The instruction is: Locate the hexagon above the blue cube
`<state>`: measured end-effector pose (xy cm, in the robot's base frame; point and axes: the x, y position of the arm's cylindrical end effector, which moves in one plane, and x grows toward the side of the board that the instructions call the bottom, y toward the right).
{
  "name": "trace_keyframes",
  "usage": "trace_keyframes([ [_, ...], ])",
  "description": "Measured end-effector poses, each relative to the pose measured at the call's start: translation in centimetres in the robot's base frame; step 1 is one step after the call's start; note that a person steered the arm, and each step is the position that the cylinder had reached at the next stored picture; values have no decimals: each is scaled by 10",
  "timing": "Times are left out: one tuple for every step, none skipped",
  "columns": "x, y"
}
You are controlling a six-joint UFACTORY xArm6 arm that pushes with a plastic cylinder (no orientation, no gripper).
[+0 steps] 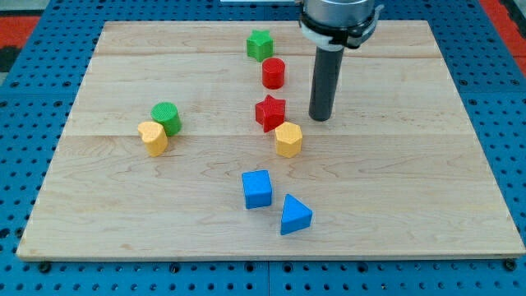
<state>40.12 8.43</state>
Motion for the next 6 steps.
trace_keyframes([
  [-26, 3],
  [27, 22],
  [45, 4],
  [45, -15],
  [46, -49],
  [52, -74],
])
